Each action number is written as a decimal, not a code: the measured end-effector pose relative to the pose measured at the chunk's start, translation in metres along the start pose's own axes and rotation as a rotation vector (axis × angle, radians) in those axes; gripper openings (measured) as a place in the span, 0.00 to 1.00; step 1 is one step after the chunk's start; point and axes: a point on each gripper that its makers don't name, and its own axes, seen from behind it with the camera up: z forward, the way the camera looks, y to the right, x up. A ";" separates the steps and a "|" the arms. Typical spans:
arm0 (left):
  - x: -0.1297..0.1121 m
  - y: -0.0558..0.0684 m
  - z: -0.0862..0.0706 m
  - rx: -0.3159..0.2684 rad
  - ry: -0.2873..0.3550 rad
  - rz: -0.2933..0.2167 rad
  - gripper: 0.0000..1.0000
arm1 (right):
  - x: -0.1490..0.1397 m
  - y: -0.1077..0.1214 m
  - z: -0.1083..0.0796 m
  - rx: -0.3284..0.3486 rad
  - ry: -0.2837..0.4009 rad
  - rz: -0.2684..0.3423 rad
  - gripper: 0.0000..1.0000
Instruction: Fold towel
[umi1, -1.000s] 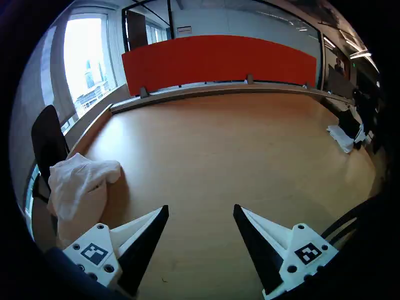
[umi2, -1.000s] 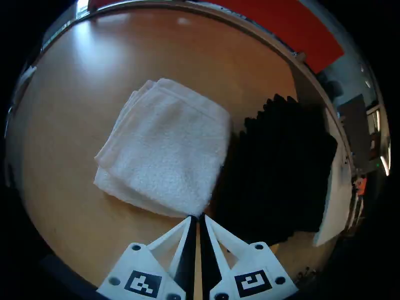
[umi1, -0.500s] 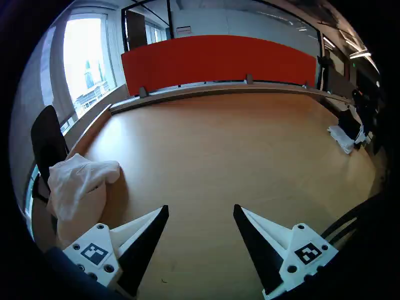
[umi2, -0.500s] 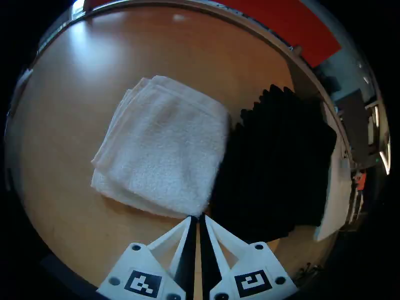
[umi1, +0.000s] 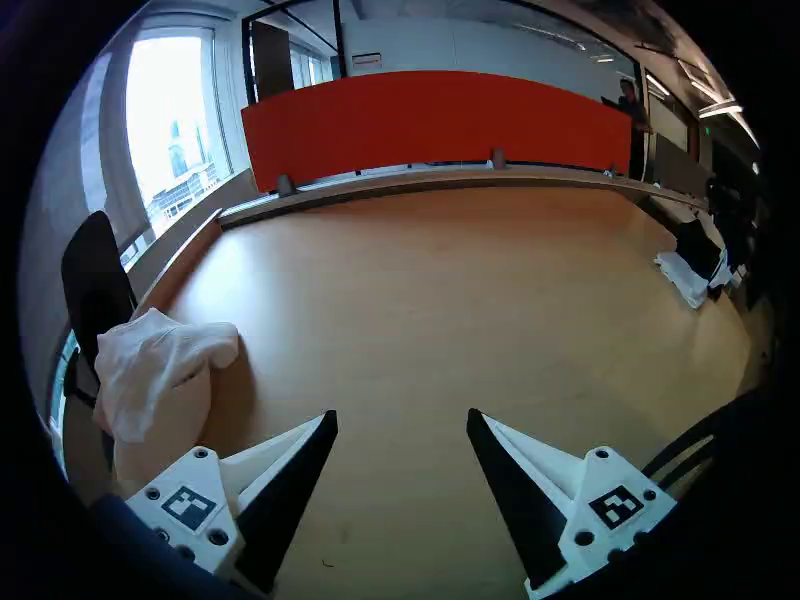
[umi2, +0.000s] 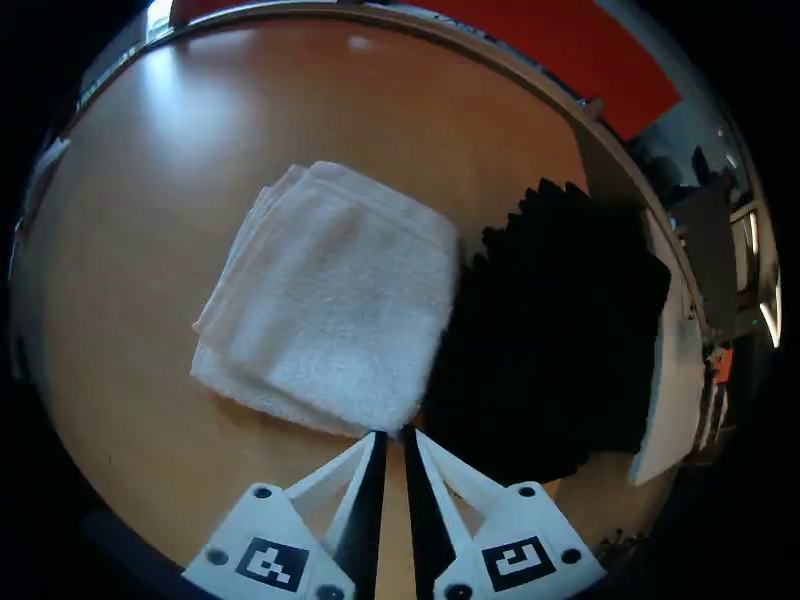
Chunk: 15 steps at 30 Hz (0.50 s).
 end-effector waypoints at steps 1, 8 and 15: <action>0.000 0.000 0.000 0.000 0.000 0.000 0.96 | 0.000 0.000 -0.001 0.000 0.002 -0.001 0.24; 0.002 0.001 0.001 -0.004 0.004 -0.002 0.96 | 0.002 -0.003 -0.006 0.013 0.021 -0.014 0.60; 0.002 0.002 0.001 -0.010 0.009 -0.004 0.96 | 0.006 -0.012 -0.010 0.025 0.042 -0.027 0.73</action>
